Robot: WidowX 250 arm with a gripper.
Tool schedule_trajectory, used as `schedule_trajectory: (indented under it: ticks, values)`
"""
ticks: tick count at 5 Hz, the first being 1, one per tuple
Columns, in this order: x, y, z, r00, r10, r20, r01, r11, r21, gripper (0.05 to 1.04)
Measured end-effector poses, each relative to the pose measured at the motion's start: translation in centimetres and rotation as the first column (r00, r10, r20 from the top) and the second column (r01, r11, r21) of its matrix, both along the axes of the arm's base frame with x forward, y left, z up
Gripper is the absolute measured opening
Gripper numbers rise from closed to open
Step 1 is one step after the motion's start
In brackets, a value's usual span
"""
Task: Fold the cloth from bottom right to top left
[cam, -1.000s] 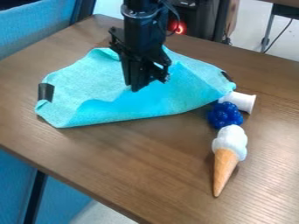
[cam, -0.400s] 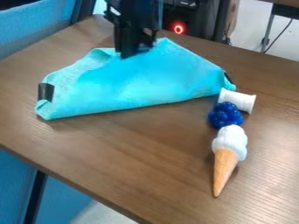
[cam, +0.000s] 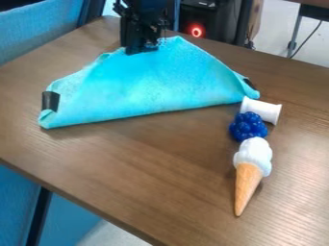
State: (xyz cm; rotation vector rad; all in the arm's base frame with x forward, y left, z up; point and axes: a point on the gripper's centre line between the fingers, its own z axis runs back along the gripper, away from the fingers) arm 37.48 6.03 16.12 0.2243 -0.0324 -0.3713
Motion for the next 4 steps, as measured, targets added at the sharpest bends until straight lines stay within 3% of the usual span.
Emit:
schedule_trajectory:
  ticks: [1, 2, 4]
  values:
    - [0.9, 0.6, -0.2, 0.999, -0.04, -0.015, 0.041, 0.999, 0.024, 0.056]
    - [1.7, 1.8, 0.2, 0.997, -0.052, -0.063, 0.054, 0.998, 0.031, 0.056]
    - [3.9, 3.9, 1.5, 0.993, -0.043, -0.112, 0.045, 0.999, 0.017, 0.056]
